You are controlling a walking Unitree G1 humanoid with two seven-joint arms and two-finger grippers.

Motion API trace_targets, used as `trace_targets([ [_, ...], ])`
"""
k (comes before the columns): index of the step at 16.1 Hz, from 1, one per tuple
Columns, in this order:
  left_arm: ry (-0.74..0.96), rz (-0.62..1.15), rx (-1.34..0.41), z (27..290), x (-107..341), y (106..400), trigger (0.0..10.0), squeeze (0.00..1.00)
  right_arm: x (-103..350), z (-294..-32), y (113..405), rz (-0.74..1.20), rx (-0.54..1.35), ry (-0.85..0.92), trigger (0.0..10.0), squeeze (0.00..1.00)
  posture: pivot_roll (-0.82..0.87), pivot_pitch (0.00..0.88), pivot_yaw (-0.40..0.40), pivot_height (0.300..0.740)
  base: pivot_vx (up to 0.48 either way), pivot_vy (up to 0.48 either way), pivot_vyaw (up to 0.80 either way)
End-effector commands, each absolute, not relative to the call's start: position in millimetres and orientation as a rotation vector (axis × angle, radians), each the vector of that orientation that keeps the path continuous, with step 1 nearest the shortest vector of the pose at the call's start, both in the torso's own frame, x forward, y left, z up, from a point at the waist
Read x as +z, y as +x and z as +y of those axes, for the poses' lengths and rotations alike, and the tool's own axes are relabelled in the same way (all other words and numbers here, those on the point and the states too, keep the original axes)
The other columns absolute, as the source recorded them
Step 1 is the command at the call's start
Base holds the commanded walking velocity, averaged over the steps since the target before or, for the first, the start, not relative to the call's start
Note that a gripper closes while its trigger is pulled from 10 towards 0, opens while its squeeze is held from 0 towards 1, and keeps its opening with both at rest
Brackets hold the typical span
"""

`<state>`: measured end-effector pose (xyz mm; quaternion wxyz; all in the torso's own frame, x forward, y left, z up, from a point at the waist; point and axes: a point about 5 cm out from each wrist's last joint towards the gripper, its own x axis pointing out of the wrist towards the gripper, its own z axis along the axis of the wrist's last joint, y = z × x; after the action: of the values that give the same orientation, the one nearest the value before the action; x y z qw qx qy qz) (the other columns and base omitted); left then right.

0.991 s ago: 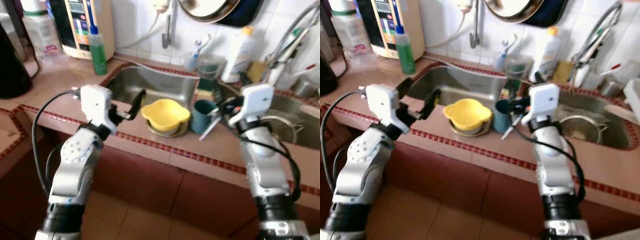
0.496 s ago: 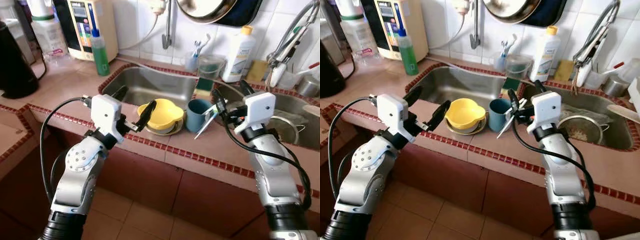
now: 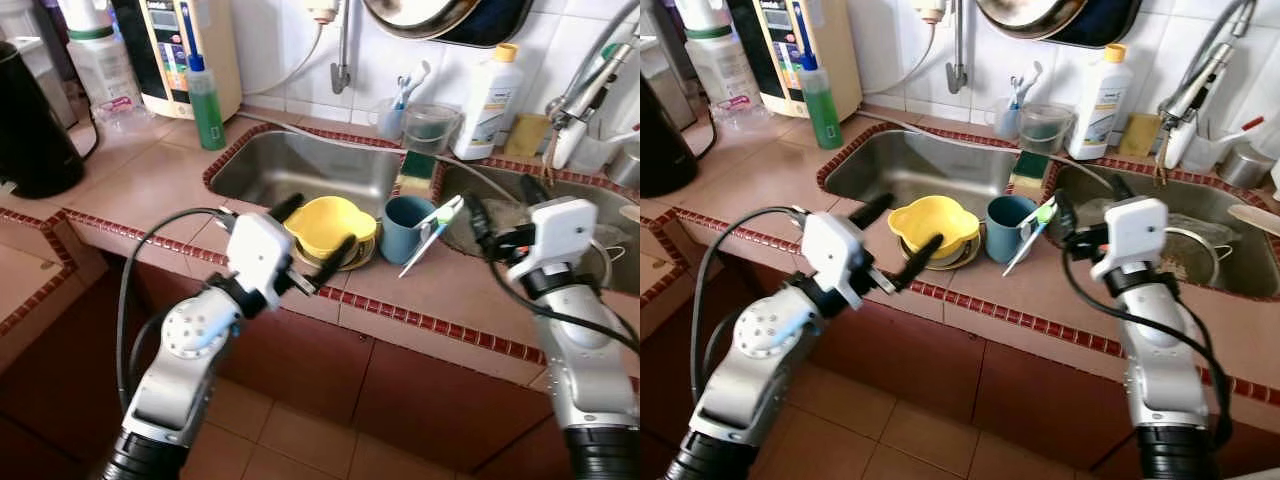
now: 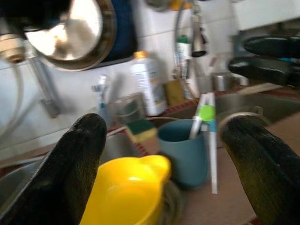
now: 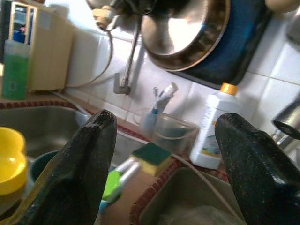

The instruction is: Kitchen organization

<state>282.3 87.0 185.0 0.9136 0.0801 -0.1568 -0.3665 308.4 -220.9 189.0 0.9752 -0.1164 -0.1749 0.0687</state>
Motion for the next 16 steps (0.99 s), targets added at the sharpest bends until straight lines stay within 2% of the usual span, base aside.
trace_targets([
  [1,0.194,-0.338,-0.784,80.8,185.8,278.0,10.0,0.00,188.8,-230.4,309.7,-0.341,0.124,-0.218,10.0,0.00,-0.11,0.000,0.028,0.740,0.000,0.000,0.00],
  [3,0.235,-0.323,-0.815,71.2,182.2,274.5,10.0,0.00,183.9,-239.4,314.6,-0.301,0.149,-0.169,10.0,0.00,-0.11,0.000,0.025,0.740,0.000,0.000,0.00],
  [8,0.234,-0.291,-0.749,67.2,183.1,277.3,10.0,0.00,184.3,-241.0,324.3,-0.240,0.307,-0.004,10.0,0.00,-0.10,0.000,0.018,0.740,0.000,0.000,0.00],
  [16,0.208,-0.289,-0.819,61.2,185.4,265.0,10.0,0.00,177.2,-243.9,347.0,-0.109,0.457,0.027,10.0,0.00,-0.08,0.009,0.004,0.740,0.000,0.000,0.00],
])
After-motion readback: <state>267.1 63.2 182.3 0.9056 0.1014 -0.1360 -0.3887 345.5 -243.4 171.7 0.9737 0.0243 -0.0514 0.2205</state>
